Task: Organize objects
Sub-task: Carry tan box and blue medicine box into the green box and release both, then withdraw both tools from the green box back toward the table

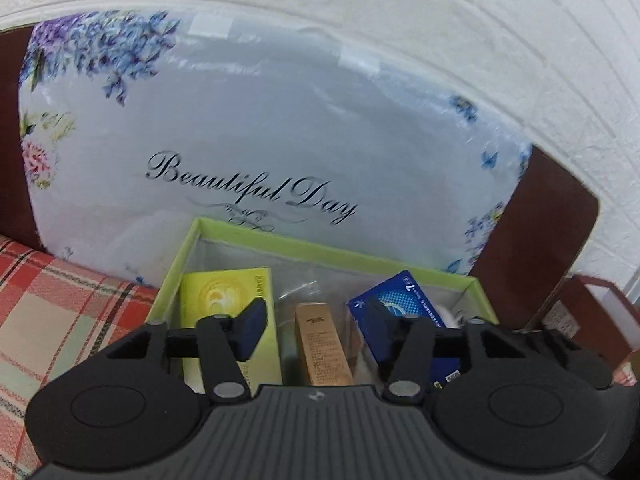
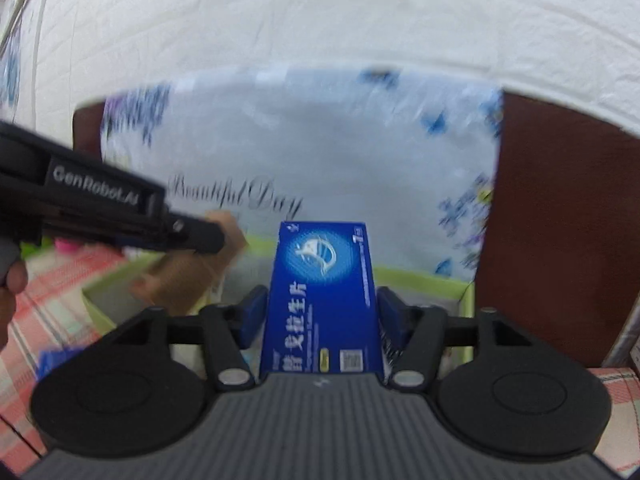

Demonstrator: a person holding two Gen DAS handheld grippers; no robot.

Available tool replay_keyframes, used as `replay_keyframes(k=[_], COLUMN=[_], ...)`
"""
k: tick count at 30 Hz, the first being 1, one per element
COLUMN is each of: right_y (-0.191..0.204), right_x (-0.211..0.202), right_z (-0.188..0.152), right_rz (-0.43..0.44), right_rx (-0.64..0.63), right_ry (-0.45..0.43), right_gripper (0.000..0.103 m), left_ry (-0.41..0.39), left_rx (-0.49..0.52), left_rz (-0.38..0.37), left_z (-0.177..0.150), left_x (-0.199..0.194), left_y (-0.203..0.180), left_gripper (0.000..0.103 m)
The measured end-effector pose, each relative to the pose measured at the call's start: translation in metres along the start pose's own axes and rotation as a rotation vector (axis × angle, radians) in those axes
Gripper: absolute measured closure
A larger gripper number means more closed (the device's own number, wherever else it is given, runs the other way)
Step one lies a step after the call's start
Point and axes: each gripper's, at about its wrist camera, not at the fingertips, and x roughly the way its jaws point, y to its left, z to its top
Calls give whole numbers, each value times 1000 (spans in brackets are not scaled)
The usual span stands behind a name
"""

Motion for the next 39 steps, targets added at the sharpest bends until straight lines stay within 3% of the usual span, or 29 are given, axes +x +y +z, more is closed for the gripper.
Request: replay_keyframes(k=[5,10,15,20,28,39], right_y=[0,-5,-7,-11,-6,15], right_x=[-7,-19,-62,-115,-174,-198], right_z=[-23,-21,-16,-28,-76,-145], right_rz=[-8,-13,-10,17,21,27], right_rx=[-5,35,77,158,226,334], right_ry=[-41,-55,-128,-160,-94,56], right_gripper=[10,5,0,0,0,0], left_ry=[3,2,-20,0,89,184], left_rx=[-43,-42,-14,8,-2,-79], left_rz=[6,13,20,11,-5,59], left_z=[-12,-10,-14,-43,-100,-154], left_x=[-5,-21,-59,-100,-139,-158], left_y=[18,14,0,-7,-11,14], left_gripper=[42,42,38,37,37,37])
